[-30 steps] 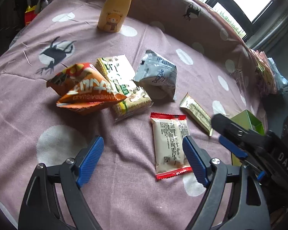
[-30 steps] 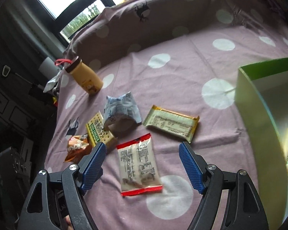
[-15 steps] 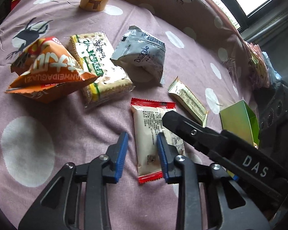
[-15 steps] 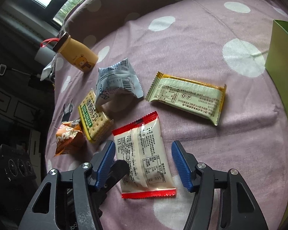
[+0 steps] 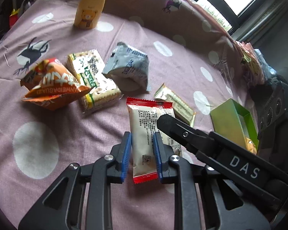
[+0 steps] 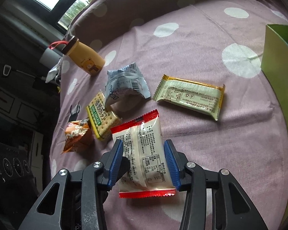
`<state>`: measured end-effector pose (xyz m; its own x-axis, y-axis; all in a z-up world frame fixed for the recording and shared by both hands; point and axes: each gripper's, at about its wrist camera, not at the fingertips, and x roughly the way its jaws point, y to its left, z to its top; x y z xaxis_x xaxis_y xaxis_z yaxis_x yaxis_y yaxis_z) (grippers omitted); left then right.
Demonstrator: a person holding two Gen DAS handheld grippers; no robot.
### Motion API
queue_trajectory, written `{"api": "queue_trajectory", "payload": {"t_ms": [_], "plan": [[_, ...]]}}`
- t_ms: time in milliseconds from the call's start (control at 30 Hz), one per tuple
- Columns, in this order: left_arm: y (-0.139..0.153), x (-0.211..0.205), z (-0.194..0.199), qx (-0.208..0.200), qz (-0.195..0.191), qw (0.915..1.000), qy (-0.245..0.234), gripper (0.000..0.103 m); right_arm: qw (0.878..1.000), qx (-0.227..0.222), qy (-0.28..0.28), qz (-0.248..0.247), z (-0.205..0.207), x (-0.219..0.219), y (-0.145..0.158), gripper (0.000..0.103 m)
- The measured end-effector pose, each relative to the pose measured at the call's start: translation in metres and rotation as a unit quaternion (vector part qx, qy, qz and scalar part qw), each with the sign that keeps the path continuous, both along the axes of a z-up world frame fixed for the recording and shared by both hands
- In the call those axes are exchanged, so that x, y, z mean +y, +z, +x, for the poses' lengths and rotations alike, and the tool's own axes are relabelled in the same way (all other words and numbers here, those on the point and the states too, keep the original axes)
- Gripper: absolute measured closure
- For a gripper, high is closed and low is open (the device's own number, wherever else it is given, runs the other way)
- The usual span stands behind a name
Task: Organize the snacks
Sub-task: 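Close the right gripper on the red-and-white biscuit packet, then lift the biscuit packet with the right gripper toward the green box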
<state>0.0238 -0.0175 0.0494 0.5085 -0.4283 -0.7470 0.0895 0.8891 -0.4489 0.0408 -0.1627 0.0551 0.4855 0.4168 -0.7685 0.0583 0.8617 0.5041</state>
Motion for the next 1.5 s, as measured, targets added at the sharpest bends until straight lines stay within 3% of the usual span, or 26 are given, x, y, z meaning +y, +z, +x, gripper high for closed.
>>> {"api": "queue_trajectory", "payload": {"t_ms": [333,1000,1500], "plan": [[0.035,-0.008,-0.022,-0.075,-0.007,0.9971,-0.014,0.081,0.997,-0.071,-0.023,0.006,-0.030,-0.010,0.041,0.056],[0.093,-0.032,-0.054,-0.191,-0.050,0.9778,-0.072,0.081,0.977,-0.197,-0.069,-0.034,-0.082,-0.031,0.113,0.056],[0.114,-0.107,-0.055,-0.212,-0.048,0.9634,-0.156,0.081,0.963,-0.221,-0.150,-0.036,-0.112,-0.102,0.135,0.055]]}}
